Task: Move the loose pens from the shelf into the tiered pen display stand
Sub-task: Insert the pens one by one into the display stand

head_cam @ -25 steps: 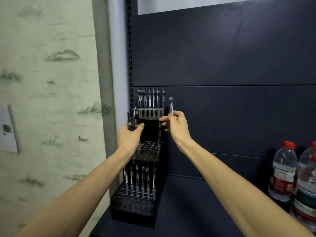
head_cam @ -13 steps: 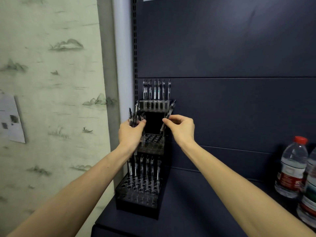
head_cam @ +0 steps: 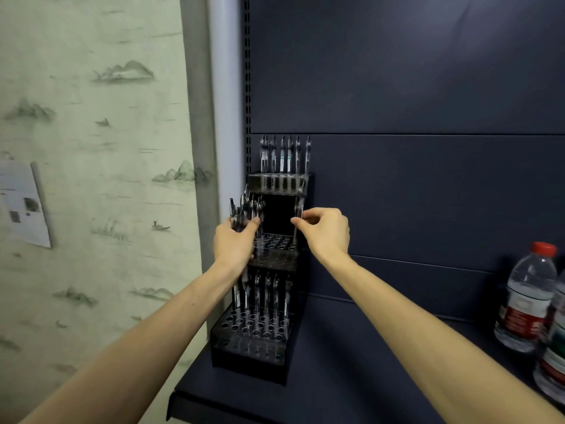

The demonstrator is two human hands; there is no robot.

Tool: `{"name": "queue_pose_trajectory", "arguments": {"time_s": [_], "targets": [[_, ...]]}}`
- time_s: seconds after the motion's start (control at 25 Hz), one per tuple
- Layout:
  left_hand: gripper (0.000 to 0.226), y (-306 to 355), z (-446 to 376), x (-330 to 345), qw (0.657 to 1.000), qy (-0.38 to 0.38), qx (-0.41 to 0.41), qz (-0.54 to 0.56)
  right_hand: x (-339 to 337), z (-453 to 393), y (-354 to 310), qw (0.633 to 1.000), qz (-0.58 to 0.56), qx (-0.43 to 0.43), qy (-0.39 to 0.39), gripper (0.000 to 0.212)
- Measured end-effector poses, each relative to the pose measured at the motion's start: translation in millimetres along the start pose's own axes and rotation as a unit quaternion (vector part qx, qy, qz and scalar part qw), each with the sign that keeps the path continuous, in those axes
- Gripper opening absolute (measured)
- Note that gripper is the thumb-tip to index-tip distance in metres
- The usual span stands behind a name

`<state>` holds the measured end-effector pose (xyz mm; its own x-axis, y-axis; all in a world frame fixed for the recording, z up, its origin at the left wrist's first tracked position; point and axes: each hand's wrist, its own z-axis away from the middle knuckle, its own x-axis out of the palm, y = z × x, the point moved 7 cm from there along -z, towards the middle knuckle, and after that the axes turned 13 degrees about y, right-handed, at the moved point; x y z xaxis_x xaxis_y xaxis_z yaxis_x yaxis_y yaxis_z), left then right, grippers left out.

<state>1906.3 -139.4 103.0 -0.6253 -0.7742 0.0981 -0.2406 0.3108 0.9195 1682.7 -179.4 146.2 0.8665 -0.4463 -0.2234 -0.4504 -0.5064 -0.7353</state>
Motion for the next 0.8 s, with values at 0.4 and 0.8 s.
{"name": "queue_pose_trajectory", "arguments": {"time_s": [0.4,0.8], "targets": [[0.026,2,19,-5,0.999,-0.030,0.003,0.037,12,13,13,0.998,0.035,0.044,-0.039,0.016],[0.037,-13,33,-22,0.996,-0.074,-0.019,0.053,13,20,25,0.993,0.035,0.093,-0.070,0.022]]}}
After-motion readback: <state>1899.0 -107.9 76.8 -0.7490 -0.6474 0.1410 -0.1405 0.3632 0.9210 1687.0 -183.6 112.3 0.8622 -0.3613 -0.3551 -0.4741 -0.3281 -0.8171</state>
